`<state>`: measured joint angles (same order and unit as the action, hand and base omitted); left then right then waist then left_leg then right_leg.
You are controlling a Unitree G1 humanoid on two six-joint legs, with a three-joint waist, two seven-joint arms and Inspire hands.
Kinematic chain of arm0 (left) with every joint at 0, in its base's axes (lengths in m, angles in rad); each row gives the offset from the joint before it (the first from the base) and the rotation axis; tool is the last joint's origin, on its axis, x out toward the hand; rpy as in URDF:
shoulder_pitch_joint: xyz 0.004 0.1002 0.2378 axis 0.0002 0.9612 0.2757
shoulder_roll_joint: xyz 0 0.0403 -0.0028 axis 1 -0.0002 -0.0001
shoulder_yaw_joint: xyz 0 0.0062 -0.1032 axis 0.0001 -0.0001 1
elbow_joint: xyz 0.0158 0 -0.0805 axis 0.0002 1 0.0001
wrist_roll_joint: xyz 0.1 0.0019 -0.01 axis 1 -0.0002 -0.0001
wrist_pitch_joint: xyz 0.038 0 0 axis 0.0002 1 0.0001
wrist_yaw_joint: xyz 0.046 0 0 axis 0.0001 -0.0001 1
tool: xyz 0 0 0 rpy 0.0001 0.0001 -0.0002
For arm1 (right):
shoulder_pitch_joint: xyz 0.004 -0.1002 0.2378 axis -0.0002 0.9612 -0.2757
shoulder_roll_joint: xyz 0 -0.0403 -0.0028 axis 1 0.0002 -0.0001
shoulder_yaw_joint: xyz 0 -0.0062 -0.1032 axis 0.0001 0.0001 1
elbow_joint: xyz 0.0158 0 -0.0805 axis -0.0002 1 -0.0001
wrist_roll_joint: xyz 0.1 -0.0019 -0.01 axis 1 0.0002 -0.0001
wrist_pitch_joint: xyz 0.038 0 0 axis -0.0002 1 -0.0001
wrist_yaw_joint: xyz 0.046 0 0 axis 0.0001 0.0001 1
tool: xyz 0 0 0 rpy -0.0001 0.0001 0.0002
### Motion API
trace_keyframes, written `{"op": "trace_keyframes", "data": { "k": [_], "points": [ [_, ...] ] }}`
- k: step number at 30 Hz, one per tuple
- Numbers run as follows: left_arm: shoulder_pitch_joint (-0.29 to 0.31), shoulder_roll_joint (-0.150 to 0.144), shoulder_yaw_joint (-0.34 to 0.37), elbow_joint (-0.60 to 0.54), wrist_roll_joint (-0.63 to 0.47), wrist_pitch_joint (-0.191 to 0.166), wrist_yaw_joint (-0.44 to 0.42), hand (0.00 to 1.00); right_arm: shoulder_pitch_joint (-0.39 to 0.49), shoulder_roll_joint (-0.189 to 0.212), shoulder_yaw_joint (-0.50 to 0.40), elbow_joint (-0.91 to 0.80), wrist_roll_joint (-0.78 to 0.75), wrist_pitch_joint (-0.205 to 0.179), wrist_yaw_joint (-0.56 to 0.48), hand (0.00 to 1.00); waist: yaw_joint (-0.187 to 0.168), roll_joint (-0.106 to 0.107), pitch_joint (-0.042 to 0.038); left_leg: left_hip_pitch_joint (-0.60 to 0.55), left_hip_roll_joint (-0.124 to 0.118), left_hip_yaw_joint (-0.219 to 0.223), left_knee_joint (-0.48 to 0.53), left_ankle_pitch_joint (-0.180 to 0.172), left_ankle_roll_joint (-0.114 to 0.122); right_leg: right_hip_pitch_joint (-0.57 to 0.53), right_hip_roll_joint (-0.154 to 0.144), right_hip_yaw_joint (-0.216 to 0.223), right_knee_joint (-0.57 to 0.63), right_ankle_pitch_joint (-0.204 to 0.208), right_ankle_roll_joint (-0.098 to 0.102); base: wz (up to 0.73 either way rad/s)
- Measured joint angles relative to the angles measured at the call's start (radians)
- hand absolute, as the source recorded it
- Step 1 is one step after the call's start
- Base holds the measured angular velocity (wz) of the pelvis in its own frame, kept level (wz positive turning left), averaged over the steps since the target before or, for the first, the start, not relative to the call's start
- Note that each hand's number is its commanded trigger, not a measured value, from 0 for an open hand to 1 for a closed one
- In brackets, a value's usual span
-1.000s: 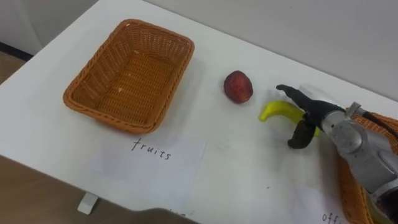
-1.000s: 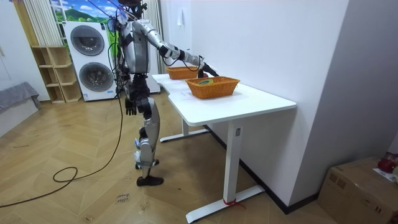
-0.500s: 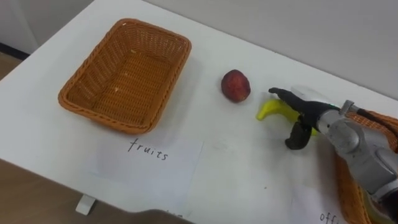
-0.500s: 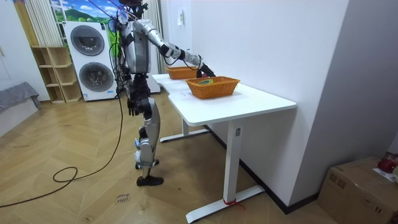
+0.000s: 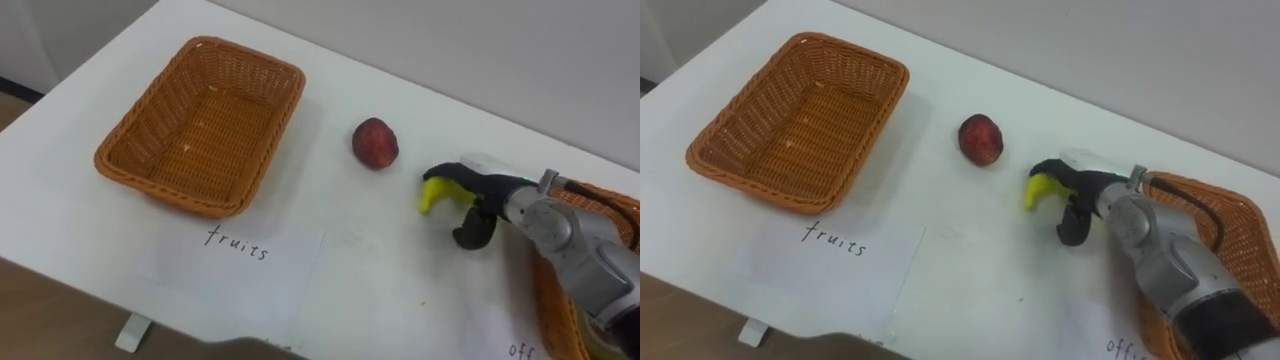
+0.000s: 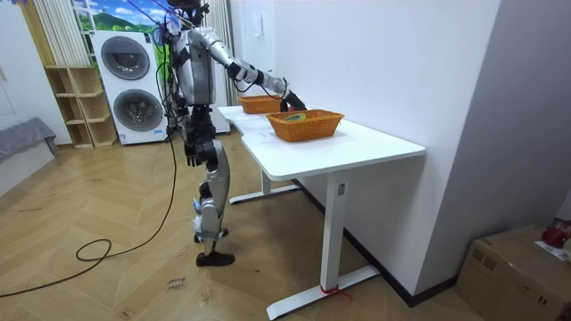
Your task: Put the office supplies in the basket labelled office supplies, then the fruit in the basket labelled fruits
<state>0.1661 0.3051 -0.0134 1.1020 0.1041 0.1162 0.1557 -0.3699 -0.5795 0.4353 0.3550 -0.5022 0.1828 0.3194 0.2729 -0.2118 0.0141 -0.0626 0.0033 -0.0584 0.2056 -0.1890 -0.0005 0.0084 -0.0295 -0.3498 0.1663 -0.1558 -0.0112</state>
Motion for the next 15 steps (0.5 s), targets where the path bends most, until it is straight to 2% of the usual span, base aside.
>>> {"op": "trace_keyframes", "data": {
  "k": [6, 10, 15],
  "points": [
    [0.000, 0.002, -0.009, 0.000, 0.006, 0.000, -0.012, 0.00, 0.000, 0.005, -0.010, -0.003, -0.005, 0.006, 0.005, 1.00, 0.013, 0.000, 0.0012, -0.001, -0.002, -0.010, -0.005, 0.000, 0.000, 0.011, 0.001, -0.010, -0.015, 0.000, 0.000, 0.06],
    [-0.001, 0.000, 0.013, 0.001, 0.030, -0.004, -0.012, 0.00, 0.001, 0.005, -0.021, -0.001, -0.018, 0.005, 0.026, 1.00, 0.030, -0.001, 0.0011, 0.003, -0.002, -0.009, -0.003, 0.000, 0.000, 0.011, 0.002, -0.008, -0.016, 0.000, 0.000, 0.00],
    [-0.008, 0.001, 0.012, 0.006, 0.035, -0.010, -0.016, 0.00, 0.001, 0.005, -0.025, -0.001, -0.015, 0.003, 0.036, 1.00, 0.031, -0.006, 0.0018, 0.006, -0.002, -0.009, -0.001, 0.000, 0.000, 0.012, 0.001, -0.007, -0.016, 0.000, 0.000, 0.00]
  ]
}}
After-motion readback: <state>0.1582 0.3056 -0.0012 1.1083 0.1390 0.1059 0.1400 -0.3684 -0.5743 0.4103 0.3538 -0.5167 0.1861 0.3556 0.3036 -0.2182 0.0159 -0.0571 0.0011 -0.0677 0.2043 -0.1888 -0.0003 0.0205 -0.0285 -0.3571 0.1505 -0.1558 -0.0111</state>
